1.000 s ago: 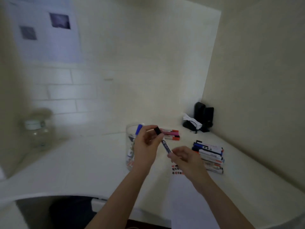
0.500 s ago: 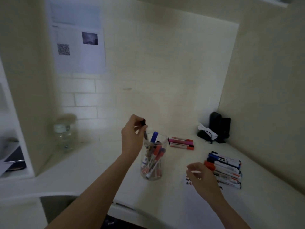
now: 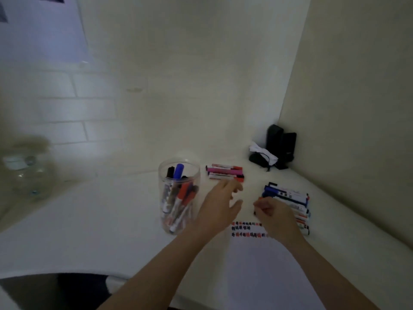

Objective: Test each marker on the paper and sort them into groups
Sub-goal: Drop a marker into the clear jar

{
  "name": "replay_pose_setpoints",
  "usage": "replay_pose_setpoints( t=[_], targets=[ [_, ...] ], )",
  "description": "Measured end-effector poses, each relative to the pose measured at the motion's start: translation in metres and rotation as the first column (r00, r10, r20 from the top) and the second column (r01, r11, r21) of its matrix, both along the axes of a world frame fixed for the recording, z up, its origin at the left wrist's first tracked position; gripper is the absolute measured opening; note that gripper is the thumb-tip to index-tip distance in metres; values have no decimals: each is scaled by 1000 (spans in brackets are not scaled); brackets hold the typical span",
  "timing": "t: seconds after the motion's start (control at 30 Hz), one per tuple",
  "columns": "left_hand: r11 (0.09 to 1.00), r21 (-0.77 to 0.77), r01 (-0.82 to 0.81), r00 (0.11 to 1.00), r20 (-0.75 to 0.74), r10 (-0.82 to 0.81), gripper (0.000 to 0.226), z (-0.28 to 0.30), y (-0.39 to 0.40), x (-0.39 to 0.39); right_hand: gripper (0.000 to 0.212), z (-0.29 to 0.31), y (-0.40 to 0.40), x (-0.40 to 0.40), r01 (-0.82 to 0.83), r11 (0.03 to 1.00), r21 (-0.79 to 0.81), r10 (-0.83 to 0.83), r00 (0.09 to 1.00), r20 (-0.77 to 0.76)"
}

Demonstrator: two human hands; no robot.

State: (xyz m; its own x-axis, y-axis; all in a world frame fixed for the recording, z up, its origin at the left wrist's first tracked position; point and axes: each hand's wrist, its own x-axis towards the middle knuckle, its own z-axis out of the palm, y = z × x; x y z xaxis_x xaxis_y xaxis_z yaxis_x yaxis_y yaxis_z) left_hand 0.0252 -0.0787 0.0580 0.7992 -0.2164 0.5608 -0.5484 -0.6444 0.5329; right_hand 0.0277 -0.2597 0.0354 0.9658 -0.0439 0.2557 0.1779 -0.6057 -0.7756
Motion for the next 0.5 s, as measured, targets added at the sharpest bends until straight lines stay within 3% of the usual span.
replay_pose_setpoints(
  t=[0.07,0.13,0.3,0.37,0.5],
  targets=[
    [999,18,-51,983,-176,53,28,-39,-3,17,13,0,-8,10,-17,995,-99,16,1000,-9],
    [993,38,-110,961,-251,116,29,-64,-2,31,15,-2,-18,25,-33,978,-206,29,999,-23],
    [985,6,-173,955,-243,169,16,-82,1,57,30,-6,-23,77,-114,908,-404,116,993,-19],
    [981,-27,-192,952,-246,179,11,-85,1,62,36,-7,-12,105,-156,849,-505,187,982,12],
    [978,-43,-206,954,-230,191,8,-92,2,66,50,-21,23,156,-217,713,-667,218,972,-84]
  ],
)
